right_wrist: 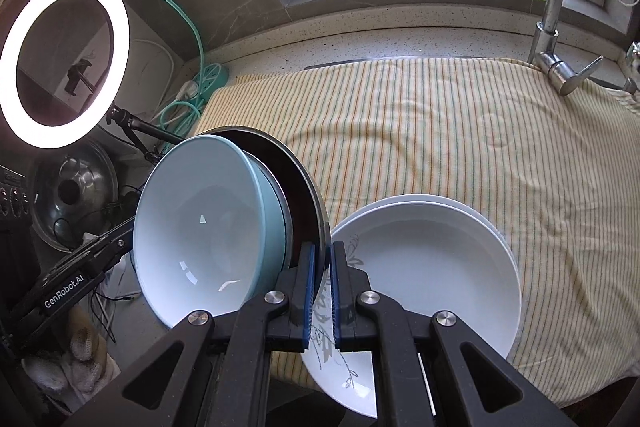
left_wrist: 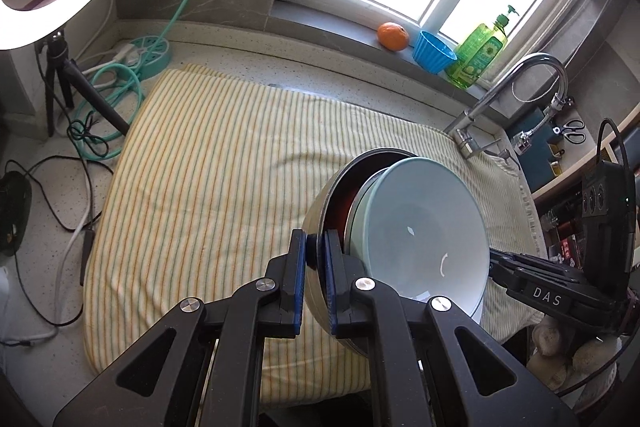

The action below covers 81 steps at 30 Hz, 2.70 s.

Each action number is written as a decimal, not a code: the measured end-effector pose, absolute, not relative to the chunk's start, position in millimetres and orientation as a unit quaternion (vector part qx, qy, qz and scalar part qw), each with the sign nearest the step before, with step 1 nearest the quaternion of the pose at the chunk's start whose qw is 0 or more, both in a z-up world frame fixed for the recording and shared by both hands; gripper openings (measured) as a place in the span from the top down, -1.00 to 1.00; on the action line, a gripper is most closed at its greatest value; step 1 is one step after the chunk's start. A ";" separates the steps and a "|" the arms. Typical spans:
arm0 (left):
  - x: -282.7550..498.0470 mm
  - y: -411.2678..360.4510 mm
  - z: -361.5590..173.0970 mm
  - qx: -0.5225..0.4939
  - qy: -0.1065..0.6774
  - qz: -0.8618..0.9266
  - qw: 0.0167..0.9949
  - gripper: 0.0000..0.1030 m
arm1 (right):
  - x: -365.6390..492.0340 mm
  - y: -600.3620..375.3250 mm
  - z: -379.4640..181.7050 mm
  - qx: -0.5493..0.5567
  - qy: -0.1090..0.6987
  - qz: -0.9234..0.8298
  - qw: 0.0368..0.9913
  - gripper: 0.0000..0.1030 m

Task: Organize plates and bowls
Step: 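Lift the bowl stack with both grippers and carry it toward the white plates, then lower the bowl stack onto the white floral plate stack with both grippers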

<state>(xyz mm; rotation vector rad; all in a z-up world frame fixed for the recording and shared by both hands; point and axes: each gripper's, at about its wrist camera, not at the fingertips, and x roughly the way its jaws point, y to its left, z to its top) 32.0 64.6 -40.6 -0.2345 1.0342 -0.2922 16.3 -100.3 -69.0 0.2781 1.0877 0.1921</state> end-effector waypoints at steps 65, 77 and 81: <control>17.7 -34.7 -76.9 -0.087 0.544 -0.152 0.821 0.87 | -12.9 -205.7 -100.6 0.146 0.545 0.072 0.823 0.85; 17.9 -32.8 -69.6 -0.081 0.531 -0.150 0.830 0.87 | -11.1 -201.6 -97.6 0.134 0.538 0.071 0.829 0.81; 17.1 -30.5 -69.4 -0.078 0.531 -0.150 0.830 0.87 | -12.6 -201.3 -94.7 0.129 0.532 0.067 0.834 0.81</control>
